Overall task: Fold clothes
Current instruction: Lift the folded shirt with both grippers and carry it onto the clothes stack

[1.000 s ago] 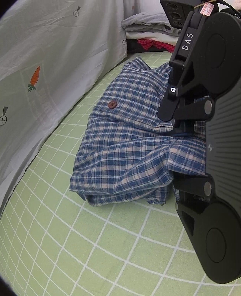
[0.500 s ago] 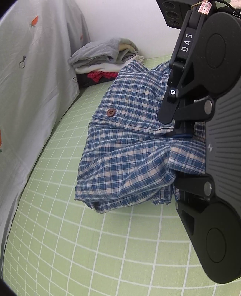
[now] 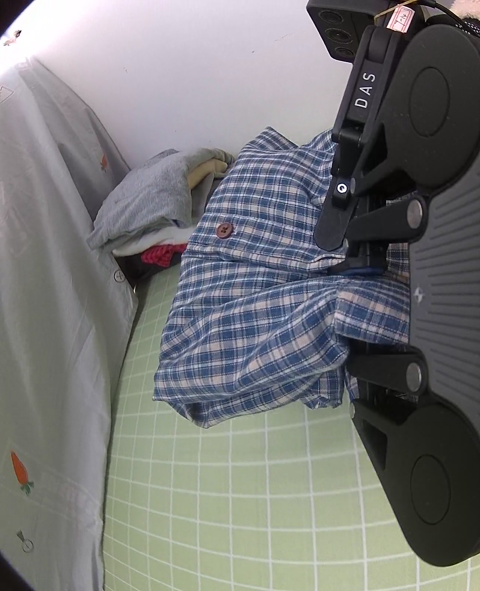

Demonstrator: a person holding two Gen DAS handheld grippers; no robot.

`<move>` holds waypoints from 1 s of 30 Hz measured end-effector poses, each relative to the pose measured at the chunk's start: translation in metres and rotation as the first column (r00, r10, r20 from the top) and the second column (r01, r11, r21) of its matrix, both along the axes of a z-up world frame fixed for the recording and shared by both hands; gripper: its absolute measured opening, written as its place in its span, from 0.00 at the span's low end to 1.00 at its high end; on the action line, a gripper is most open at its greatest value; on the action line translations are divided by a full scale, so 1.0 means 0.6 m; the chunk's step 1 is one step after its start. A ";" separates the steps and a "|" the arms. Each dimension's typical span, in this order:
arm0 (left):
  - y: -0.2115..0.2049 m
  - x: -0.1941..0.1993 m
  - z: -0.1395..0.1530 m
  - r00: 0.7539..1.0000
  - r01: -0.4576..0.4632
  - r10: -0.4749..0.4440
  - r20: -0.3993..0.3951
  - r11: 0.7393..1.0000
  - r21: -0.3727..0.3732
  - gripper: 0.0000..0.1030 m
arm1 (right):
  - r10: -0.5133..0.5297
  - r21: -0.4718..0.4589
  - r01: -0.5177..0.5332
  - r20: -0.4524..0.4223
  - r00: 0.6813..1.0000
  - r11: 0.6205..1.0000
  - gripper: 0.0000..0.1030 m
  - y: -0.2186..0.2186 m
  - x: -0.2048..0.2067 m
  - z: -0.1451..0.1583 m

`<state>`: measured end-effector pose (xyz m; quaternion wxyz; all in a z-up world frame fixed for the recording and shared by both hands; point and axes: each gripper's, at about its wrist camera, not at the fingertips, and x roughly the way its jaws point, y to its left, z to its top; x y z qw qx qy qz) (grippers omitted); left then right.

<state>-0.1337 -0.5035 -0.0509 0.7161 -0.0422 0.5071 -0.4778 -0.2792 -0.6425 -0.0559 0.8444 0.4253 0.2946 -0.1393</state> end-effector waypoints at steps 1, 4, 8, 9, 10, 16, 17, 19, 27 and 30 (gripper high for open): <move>-0.024 -0.010 0.007 1.000 -0.004 0.004 0.001 1.000 -0.008 0.21 | -0.002 0.000 0.002 0.014 1.000 1.000 0.41 -0.027 -0.010 0.004; -0.113 -0.038 0.040 0.999 0.014 -0.012 0.050 0.998 -0.056 0.21 | 0.002 -0.037 0.001 0.066 0.998 0.999 0.41 -0.112 -0.040 0.029; -0.243 -0.060 0.094 0.995 0.034 -0.021 0.096 0.990 -0.140 0.21 | 0.015 -0.120 0.001 0.134 0.991 0.993 0.41 -0.236 -0.058 0.083; -0.272 -0.063 0.109 0.995 0.035 -0.018 0.102 0.986 -0.161 0.21 | 0.016 -0.136 0.005 0.149 0.989 0.991 0.41 -0.266 -0.060 0.098; -0.299 -0.066 0.128 0.993 0.036 -0.014 0.117 0.982 -0.187 0.21 | 0.020 -0.160 0.007 0.168 0.986 0.987 0.41 -0.297 -0.060 0.117; -0.441 -0.059 0.223 0.980 0.031 0.037 0.198 0.943 -0.330 0.22 | 0.099 -0.312 -0.009 0.272 0.957 0.950 0.42 -0.453 -0.030 0.226; -0.463 -0.051 0.231 0.976 0.030 0.046 0.215 0.940 -0.339 0.22 | 0.110 -0.335 -0.008 0.285 0.952 0.942 0.43 -0.477 -0.018 0.237; -0.509 -0.031 0.244 0.965 0.026 0.067 0.253 0.937 -0.348 0.22 | 0.110 -0.372 0.010 0.301 0.947 0.928 0.47 -0.526 0.006 0.246; -0.594 0.070 0.169 0.935 -0.187 0.222 0.275 0.971 -0.149 0.39 | -0.192 -0.659 0.159 0.023 0.981 0.735 0.86 -0.638 0.129 0.153; -0.578 0.077 0.151 0.925 -0.218 0.247 0.290 0.967 -0.129 0.47 | -0.278 -0.805 0.200 0.046 0.960 0.558 0.86 -0.612 0.132 0.142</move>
